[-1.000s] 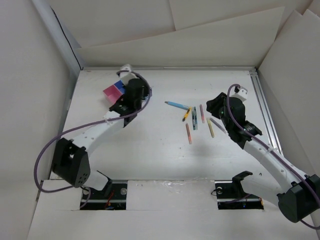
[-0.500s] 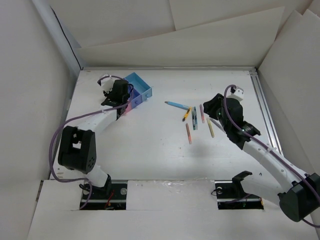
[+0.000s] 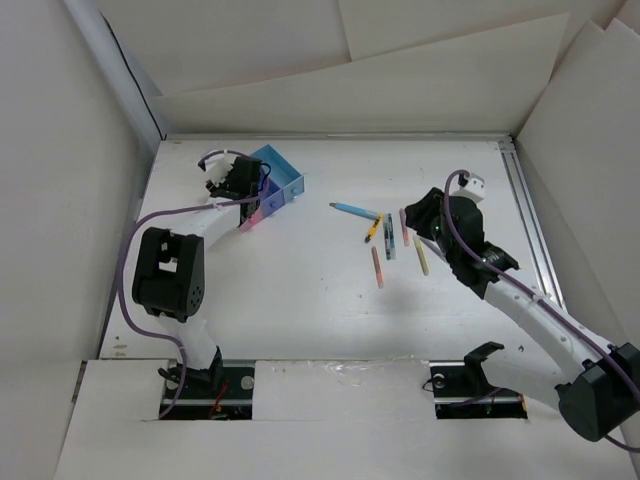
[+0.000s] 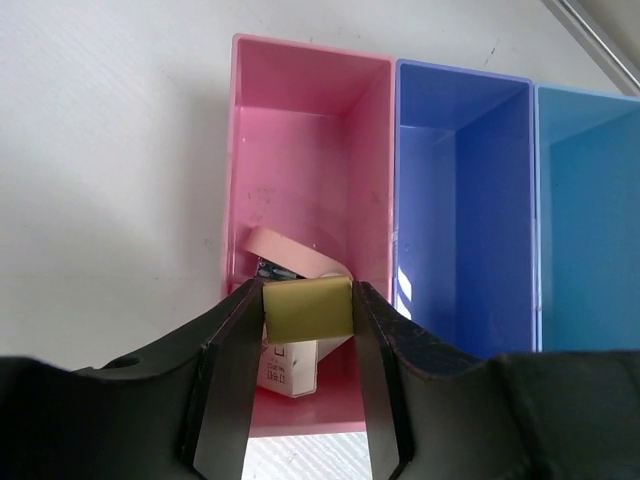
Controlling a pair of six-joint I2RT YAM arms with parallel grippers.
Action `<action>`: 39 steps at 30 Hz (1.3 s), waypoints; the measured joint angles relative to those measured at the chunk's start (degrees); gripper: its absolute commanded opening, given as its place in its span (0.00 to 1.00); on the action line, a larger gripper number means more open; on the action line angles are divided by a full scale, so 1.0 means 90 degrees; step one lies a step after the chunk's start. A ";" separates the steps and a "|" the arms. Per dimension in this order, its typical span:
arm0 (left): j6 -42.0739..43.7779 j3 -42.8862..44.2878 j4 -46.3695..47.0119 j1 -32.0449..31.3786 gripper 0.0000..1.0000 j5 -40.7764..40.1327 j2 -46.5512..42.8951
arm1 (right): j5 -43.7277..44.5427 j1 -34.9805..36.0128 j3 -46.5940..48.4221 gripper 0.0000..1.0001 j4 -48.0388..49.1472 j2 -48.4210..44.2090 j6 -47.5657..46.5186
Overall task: Sort the stationery into containers
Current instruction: Place the stationery in the storage box, then pick up the pen from the center of the board.
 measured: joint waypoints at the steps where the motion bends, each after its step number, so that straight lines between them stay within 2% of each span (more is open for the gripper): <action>1: -0.0015 -0.0002 -0.0019 0.0000 0.37 0.0000 0.0015 | 0.0002 0.0000 0.0000 0.50 -0.0005 0.0010 0.0000; 2: -0.0029 -0.0002 -0.0029 0.0000 0.37 -0.0010 0.0022 | 0.0010 0.0000 0.0000 0.50 -0.0007 0.0012 0.0000; 3: -0.0044 -0.0002 -0.0034 0.0000 0.46 -0.0010 0.0022 | 0.0027 0.0000 0.0000 0.50 -0.0002 0.0012 0.0000; 6: -0.0114 -0.0002 -0.0051 0.0000 0.56 -0.0034 0.0022 | 0.0029 0.0000 0.0000 0.51 0.0000 0.0012 -0.0002; 11: -0.0136 -0.0095 0.0053 0.0000 0.56 0.0019 -0.0083 | 0.0095 0.0000 0.0000 0.51 0.0032 0.0141 0.0000; 14: -0.0061 -0.0469 0.0313 -0.0090 0.50 0.0080 -0.0549 | 0.0104 0.0000 0.0000 0.33 0.0024 0.0357 -0.0022; 15: 0.0012 -0.0614 0.0415 -0.0168 0.48 0.0109 -0.0784 | 0.0126 0.0000 0.0000 0.16 0.0019 0.0423 -0.0024; 16: 0.0100 -0.0726 0.0544 -0.0308 0.39 0.0153 -0.1020 | 0.0138 0.0000 0.0000 0.09 0.0017 0.0474 -0.0044; 19: 0.0471 -0.0784 0.0950 -0.0981 0.25 0.0359 -0.1494 | 0.0216 0.0000 0.0002 0.00 0.0005 0.0544 0.0000; 22: 0.0860 -0.0770 0.1418 -0.1863 0.20 0.0884 -0.1552 | 0.0393 0.0000 0.0002 0.00 -0.0005 0.0500 0.0015; 24: 0.1120 -0.0622 0.1511 -0.2390 0.20 0.1324 -0.1234 | 0.0505 0.0000 0.0002 0.00 -0.0012 0.0406 0.0034; 30: 0.1933 0.0153 0.1353 -0.3383 0.32 0.2108 0.0483 | 0.0687 -0.0083 0.0000 0.07 -0.0005 0.0046 0.0090; 32: 0.2166 0.0498 0.1141 -0.3594 0.37 0.2344 0.0998 | 0.0692 -0.0136 0.0000 0.12 -0.0002 0.0022 0.0109; 33: 0.2273 0.0653 0.1071 -0.3655 0.42 0.2458 0.1205 | 0.0692 -0.0151 0.0000 0.18 -0.0005 0.0022 0.0119; 35: 0.2438 0.0984 0.0889 -0.3689 0.48 0.2674 0.1525 | 0.0695 -0.0182 0.0000 0.23 -0.0010 0.0022 0.0146; 36: 0.2531 0.1149 0.0826 -0.3677 0.49 0.2756 0.1649 | 0.0692 -0.0187 0.0000 0.28 -0.0010 0.0017 0.0151; 39: 0.2737 0.1639 0.0675 -0.3628 0.49 0.2914 0.1902 | 0.0665 -0.0214 0.0000 0.33 -0.0007 0.0005 0.0172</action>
